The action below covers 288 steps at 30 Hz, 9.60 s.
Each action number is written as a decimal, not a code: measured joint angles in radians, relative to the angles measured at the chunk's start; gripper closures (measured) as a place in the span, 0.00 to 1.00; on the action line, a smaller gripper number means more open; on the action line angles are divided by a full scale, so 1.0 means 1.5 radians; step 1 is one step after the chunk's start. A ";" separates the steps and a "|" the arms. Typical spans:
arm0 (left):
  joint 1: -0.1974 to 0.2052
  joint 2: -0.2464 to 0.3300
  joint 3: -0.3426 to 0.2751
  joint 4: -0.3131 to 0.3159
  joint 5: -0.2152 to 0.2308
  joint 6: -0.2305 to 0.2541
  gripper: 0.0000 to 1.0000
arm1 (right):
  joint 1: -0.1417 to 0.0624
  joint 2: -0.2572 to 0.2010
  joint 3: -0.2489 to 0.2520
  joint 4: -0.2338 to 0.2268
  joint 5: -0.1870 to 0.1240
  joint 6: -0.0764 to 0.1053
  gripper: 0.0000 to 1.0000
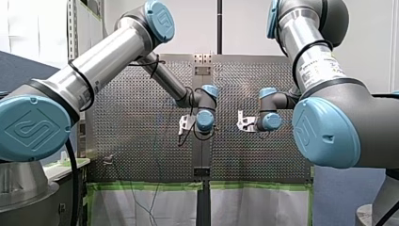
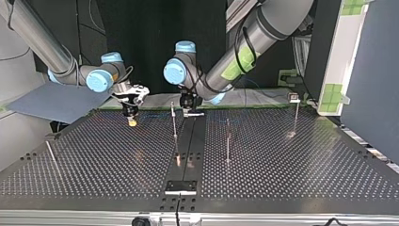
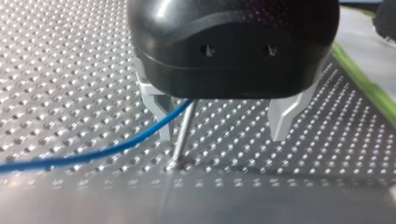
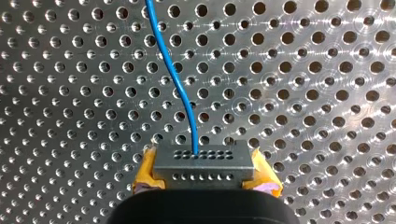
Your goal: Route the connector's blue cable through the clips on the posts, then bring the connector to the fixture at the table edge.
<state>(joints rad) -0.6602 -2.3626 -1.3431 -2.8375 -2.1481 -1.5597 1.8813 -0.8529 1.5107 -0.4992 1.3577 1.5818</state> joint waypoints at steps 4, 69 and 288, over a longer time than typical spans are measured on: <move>-0.010 0.001 -0.022 0.000 0.001 -0.001 0.00 | 0.000 0.000 0.000 0.000 0.000 0.000 1.00; -0.068 0.014 -0.037 0.027 -0.046 -0.026 0.00 | 0.000 0.000 0.000 -0.001 -0.010 0.004 1.00; -0.087 0.465 -0.712 0.430 -0.071 -0.102 0.00 | -0.280 -0.196 0.040 0.114 -0.191 -0.115 1.00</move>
<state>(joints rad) -0.7911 -1.6649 -2.4108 -2.1927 -2.2541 -1.7120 1.4611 -1.1469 1.5701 -0.3288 1.0715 1.4093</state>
